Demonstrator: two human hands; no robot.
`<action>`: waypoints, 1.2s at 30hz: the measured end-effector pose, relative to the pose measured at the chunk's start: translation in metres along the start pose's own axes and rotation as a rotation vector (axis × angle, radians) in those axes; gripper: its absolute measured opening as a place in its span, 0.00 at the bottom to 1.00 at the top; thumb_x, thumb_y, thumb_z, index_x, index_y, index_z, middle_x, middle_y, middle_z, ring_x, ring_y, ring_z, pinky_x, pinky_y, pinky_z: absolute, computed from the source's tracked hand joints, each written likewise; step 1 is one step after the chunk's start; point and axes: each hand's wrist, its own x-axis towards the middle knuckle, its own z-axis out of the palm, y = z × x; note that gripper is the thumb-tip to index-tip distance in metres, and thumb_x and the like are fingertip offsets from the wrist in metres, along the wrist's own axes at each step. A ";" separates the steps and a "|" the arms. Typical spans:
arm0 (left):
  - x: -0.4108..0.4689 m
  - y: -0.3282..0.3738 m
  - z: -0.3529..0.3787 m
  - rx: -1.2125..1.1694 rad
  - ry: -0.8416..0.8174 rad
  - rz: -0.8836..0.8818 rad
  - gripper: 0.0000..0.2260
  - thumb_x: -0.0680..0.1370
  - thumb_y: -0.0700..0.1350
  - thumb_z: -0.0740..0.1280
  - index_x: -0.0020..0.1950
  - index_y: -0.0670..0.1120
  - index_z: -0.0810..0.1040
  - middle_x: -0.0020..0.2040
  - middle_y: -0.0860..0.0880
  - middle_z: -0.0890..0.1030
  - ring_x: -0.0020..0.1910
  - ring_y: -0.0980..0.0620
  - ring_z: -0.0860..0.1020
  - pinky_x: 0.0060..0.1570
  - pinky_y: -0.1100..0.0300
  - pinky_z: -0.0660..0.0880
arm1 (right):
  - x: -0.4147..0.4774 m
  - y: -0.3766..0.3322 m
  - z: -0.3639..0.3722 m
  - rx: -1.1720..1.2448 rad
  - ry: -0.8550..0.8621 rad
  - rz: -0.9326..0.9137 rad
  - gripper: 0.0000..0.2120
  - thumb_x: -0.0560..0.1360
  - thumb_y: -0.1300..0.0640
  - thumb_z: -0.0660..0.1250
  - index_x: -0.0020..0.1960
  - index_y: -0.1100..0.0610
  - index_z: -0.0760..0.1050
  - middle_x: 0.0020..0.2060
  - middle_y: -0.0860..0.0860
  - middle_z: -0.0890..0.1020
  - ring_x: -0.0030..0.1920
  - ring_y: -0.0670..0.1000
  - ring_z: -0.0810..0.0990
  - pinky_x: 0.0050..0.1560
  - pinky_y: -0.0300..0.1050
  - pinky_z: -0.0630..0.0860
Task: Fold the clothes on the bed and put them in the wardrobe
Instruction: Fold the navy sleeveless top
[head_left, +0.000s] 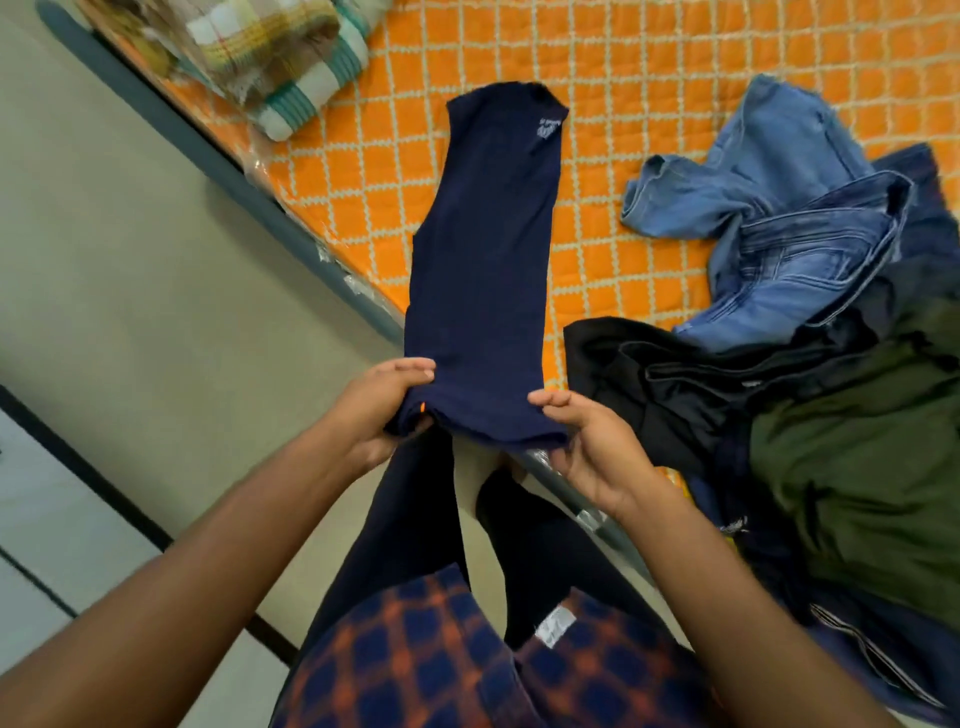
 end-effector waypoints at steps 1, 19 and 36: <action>0.010 0.021 0.006 -0.047 -0.006 -0.017 0.05 0.81 0.39 0.65 0.49 0.48 0.78 0.39 0.50 0.80 0.30 0.59 0.79 0.25 0.67 0.75 | 0.010 -0.017 0.008 0.093 0.015 -0.022 0.14 0.82 0.68 0.56 0.47 0.58 0.79 0.40 0.51 0.82 0.33 0.46 0.79 0.29 0.35 0.74; 0.222 0.190 0.070 1.063 0.165 1.148 0.24 0.76 0.49 0.67 0.72 0.47 0.70 0.64 0.45 0.72 0.62 0.45 0.73 0.62 0.51 0.72 | 0.223 -0.184 0.067 -0.364 0.605 -0.717 0.10 0.80 0.61 0.62 0.56 0.53 0.79 0.44 0.47 0.84 0.37 0.46 0.80 0.40 0.44 0.78; 0.189 0.110 0.050 1.963 -0.063 1.124 0.24 0.74 0.40 0.63 0.71 0.44 0.77 0.70 0.37 0.76 0.70 0.34 0.71 0.69 0.42 0.67 | 0.202 -0.104 0.018 -1.692 0.368 -1.132 0.18 0.76 0.59 0.56 0.59 0.55 0.81 0.54 0.53 0.84 0.53 0.57 0.83 0.66 0.58 0.71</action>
